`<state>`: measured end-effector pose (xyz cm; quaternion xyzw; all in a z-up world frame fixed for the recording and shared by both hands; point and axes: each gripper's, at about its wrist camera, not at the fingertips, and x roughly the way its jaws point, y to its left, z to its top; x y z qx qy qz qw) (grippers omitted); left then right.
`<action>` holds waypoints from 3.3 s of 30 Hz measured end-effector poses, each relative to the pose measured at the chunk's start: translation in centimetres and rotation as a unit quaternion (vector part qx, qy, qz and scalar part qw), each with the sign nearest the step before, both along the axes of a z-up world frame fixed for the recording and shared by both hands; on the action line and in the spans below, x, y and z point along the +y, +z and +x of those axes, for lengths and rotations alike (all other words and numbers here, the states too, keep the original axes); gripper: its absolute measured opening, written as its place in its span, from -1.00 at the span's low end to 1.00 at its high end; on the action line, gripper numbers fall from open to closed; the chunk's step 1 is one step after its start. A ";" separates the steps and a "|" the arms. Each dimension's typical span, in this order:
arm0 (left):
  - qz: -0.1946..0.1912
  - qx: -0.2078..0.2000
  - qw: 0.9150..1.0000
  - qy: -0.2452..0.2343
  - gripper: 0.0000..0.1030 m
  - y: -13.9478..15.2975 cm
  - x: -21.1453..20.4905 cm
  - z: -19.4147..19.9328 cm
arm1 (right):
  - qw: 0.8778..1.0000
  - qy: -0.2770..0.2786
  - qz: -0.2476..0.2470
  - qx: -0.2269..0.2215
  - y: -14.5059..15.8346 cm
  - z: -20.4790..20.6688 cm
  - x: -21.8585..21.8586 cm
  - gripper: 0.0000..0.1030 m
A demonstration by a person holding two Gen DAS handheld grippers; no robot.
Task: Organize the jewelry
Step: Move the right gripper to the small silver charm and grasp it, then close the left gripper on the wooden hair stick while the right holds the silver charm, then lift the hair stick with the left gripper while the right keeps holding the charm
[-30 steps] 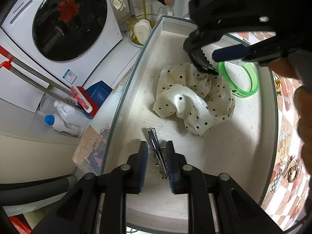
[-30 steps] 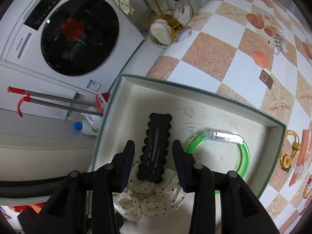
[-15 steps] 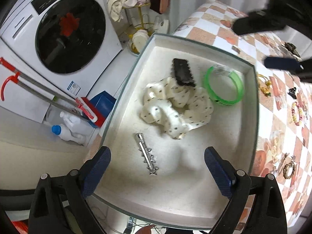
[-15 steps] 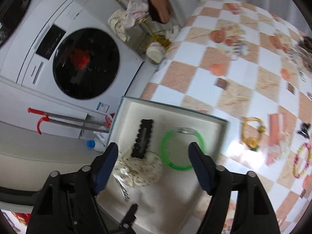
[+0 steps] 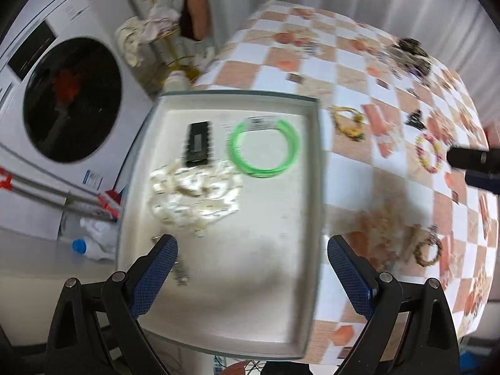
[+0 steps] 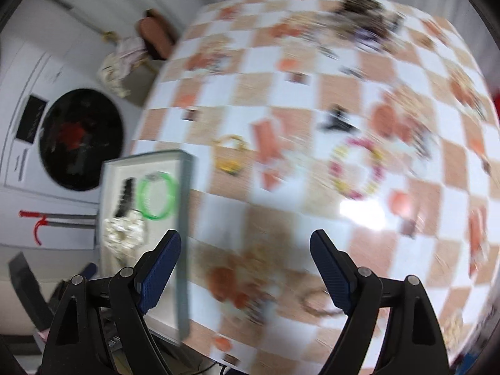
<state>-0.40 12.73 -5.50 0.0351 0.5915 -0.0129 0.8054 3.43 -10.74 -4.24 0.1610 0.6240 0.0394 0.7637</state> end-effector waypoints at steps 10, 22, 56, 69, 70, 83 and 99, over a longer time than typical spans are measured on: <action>-0.009 0.010 0.997 -0.073 0.94 -0.2 -6.3 -0.7 | 0.997 -0.047 -0.041 0.055 -3.1 -5.6 -5.7 0.68; -0.001 0.030 0.994 -0.102 0.94 -1.9 -10.2 -1.4 | 0.996 -0.031 -0.050 0.068 -5.9 -6.4 -6.7 0.26; -0.023 0.076 0.987 -0.141 0.94 -6.8 -14.3 -0.6 | 0.994 0.034 -0.089 0.059 -8.9 -3.6 -4.4 -0.81; -0.018 0.082 0.980 -0.180 0.49 -8.3 -18.3 -0.4 | 0.996 -0.002 -0.060 0.059 -9.0 -3.9 -7.2 -0.82; -0.016 0.080 0.980 -0.181 0.44 -8.2 -18.5 -0.4 | 0.997 -0.006 -0.056 0.059 -8.9 -4.0 -7.3 -0.82; -0.022 0.077 0.975 -0.208 -0.60 -7.4 -20.9 0.3 | 0.997 -0.043 -0.037 0.049 -6.6 -5.7 -10.3 -0.82; -0.068 0.077 0.977 -0.187 -0.91 -4.3 -17.8 1.4 | 0.997 -0.058 -0.029 0.045 -4.7 -5.4 -10.4 -0.82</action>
